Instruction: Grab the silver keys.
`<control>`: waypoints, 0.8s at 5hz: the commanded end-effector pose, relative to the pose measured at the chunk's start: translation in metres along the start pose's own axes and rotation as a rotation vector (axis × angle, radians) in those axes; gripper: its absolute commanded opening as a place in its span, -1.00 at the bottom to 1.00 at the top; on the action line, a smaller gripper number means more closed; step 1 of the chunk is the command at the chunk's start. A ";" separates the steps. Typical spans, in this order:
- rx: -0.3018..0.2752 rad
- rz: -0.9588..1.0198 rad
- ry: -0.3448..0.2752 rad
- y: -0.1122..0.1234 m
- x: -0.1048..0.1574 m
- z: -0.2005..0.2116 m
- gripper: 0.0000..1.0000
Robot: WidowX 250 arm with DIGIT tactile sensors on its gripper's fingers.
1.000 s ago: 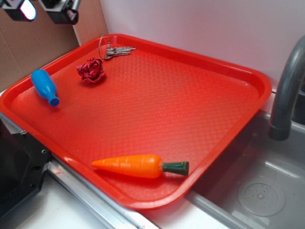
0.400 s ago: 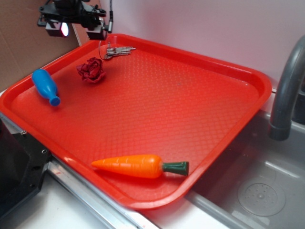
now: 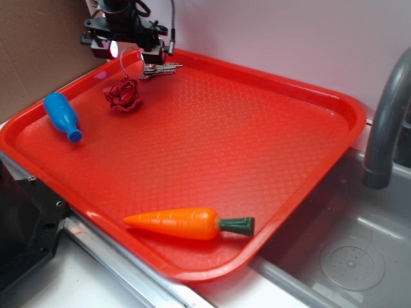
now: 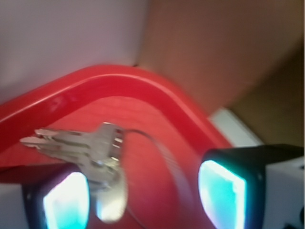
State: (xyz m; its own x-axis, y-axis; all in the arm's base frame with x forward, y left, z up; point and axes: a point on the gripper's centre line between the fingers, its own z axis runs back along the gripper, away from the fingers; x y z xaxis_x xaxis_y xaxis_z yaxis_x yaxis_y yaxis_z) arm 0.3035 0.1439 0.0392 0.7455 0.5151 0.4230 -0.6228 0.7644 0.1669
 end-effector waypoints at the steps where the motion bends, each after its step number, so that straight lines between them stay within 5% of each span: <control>1: 0.003 0.025 -0.042 0.012 0.018 0.004 0.66; 2: 0.013 0.027 -0.047 0.013 0.015 0.005 -1.00; 3: 0.024 0.028 -0.039 0.012 0.013 0.013 -1.00; 4: 0.003 0.021 0.032 0.008 0.009 0.037 -1.00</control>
State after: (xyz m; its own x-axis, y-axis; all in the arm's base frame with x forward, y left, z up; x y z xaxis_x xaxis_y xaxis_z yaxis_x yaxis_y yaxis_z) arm 0.2890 0.1306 0.0462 0.7661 0.5588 0.3175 -0.6296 0.7519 0.1956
